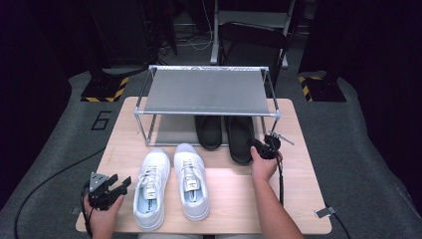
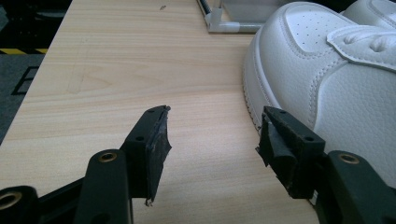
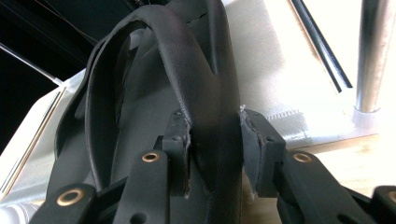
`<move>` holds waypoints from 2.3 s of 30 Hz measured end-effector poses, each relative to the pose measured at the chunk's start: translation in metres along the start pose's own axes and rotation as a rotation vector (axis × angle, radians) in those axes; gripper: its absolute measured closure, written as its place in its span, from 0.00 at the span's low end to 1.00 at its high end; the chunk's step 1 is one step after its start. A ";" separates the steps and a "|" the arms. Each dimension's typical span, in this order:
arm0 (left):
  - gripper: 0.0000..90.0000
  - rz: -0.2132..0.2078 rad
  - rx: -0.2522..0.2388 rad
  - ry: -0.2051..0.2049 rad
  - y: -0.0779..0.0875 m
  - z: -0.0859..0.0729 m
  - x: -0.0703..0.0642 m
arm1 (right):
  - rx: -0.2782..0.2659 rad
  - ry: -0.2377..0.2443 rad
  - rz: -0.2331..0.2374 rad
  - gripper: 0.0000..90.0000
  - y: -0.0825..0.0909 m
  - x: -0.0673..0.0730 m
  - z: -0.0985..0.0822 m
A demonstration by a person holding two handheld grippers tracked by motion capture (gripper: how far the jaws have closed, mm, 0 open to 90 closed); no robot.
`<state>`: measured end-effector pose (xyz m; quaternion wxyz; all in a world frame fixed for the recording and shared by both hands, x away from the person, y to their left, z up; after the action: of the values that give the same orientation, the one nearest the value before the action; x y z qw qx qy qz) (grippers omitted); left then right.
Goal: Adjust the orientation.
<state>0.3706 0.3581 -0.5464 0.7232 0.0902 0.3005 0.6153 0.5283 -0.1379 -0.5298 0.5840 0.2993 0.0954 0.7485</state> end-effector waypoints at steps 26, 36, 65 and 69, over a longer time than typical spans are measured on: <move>0.47 0.005 0.008 0.014 -0.001 -0.002 0.002 | -0.038 -0.032 -0.028 0.72 -0.031 0.008 0.010; 0.47 0.006 0.019 0.015 -0.001 -0.004 0.003 | -0.059 -0.012 -0.047 0.72 -0.039 0.010 0.011; 0.47 -0.006 0.017 0.033 -0.002 -0.004 0.000 | -0.100 0.160 -0.033 0.57 -0.004 0.023 0.002; 0.47 -0.015 0.008 0.053 -0.001 -0.003 0.000 | -0.095 0.182 0.000 0.56 0.010 0.026 -0.001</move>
<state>0.3700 0.3565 -0.5495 0.7192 0.0744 0.3224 0.6109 0.5156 -0.1169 -0.5171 0.5865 0.2019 0.1127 0.7763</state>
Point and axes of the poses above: each handheld gripper's, and its own axes: y roughly backward along the jaws, z roughly out of its top, x roughly to its left, the point moved 5 cm from there along -y, roughly forward along the jaws, and after that the axes turned 14 degrees about y, right-handed, at the moved point
